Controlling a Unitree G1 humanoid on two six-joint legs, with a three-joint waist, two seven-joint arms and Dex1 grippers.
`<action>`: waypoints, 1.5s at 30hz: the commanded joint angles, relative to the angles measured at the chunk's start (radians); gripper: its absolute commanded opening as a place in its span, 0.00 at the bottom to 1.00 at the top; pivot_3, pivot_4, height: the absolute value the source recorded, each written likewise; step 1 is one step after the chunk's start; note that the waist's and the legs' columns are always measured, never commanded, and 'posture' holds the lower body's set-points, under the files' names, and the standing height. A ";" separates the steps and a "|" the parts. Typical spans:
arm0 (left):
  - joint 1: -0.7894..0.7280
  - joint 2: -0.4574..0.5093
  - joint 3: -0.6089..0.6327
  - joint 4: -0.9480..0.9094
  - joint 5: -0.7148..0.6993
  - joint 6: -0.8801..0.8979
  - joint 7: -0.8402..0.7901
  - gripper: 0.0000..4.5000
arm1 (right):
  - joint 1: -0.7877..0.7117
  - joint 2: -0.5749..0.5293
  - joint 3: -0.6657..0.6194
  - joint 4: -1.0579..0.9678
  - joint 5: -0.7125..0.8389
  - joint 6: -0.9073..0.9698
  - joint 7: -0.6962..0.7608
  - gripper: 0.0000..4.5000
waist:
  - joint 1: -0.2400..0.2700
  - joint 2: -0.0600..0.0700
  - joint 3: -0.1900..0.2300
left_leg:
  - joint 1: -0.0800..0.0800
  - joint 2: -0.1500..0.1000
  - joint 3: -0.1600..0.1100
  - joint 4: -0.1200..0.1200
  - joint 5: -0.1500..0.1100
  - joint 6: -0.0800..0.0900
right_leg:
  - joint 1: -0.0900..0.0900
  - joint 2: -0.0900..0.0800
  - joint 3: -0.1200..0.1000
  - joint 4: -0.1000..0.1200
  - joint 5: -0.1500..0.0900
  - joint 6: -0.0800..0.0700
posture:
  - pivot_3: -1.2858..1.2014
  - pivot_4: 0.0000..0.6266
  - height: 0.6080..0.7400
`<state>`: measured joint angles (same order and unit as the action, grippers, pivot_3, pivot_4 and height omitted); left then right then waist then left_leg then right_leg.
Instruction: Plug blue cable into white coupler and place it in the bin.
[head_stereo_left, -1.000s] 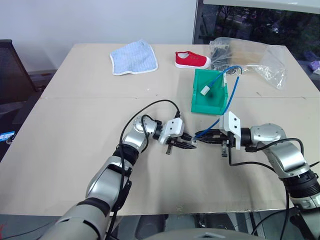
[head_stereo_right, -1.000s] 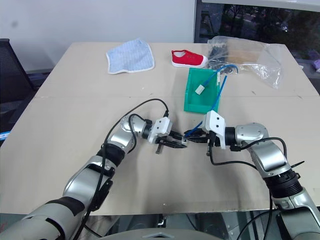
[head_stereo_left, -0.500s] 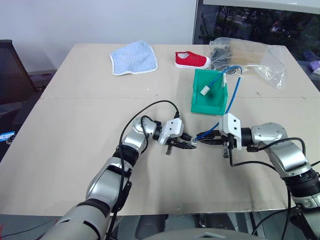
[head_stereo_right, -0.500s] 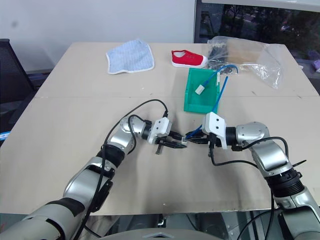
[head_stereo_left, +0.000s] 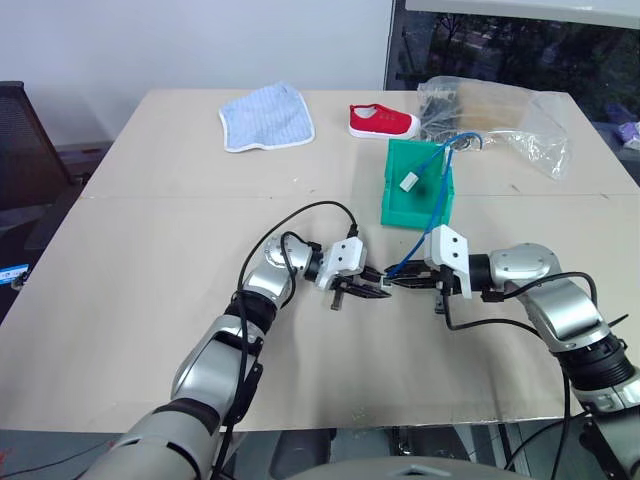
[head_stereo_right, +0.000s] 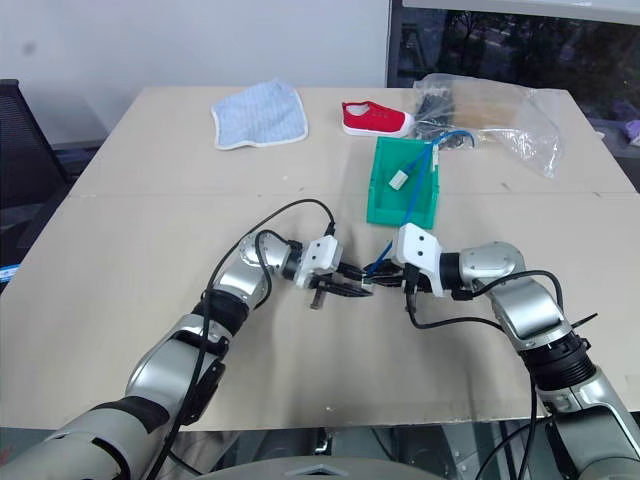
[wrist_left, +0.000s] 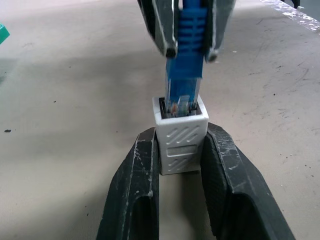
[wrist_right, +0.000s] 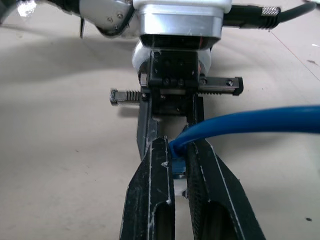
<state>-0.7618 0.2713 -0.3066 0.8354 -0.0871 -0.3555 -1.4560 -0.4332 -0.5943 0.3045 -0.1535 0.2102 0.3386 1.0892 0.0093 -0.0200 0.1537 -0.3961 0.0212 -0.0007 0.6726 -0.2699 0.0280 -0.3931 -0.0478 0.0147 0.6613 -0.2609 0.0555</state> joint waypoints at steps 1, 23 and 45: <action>0.004 -0.015 -0.014 -0.001 0.025 0.010 -0.003 0.13 | 0.031 0.004 0.115 0.056 -0.086 0.070 -0.009 0.00 | -0.001 -0.001 -0.004 | 0.001 0.000 0.000 0.000 0.000 0.000 | 0.001 0.000 0.000 0.000 0.000 0.000 | 0.52 0.24 1.00; 0.182 0.015 0.212 -0.815 -0.095 0.703 0.492 0.99 | -0.496 -0.033 -0.241 0.300 0.286 0.456 -0.004 0.00 | -0.025 0.004 0.002 | -0.004 0.001 -0.003 -0.001 0.000 0.000 | -0.003 -0.001 -0.001 0.001 0.000 0.000 | 0.52 0.24 1.00; 0.235 -0.011 0.267 -1.277 -0.217 1.218 0.917 1.00 | -0.912 0.046 -0.257 1.335 -0.126 -0.209 -0.375 0.99 | -0.021 0.005 0.003 | -0.006 0.000 0.003 -0.005 0.005 -0.010 | -0.007 -0.006 0.003 -0.003 0.000 0.000 | 0.52 0.24 1.00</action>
<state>-0.5292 0.2530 -0.0433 -0.3878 -0.2877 0.8806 -0.5447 -1.3473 -0.5170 0.0799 1.2126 0.0894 0.1623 0.7313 -0.0117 -0.0152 0.1570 -0.4027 0.0214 0.0020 0.6679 -0.2646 0.0183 -0.4001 -0.0541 0.0177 0.6579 -0.2607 0.0554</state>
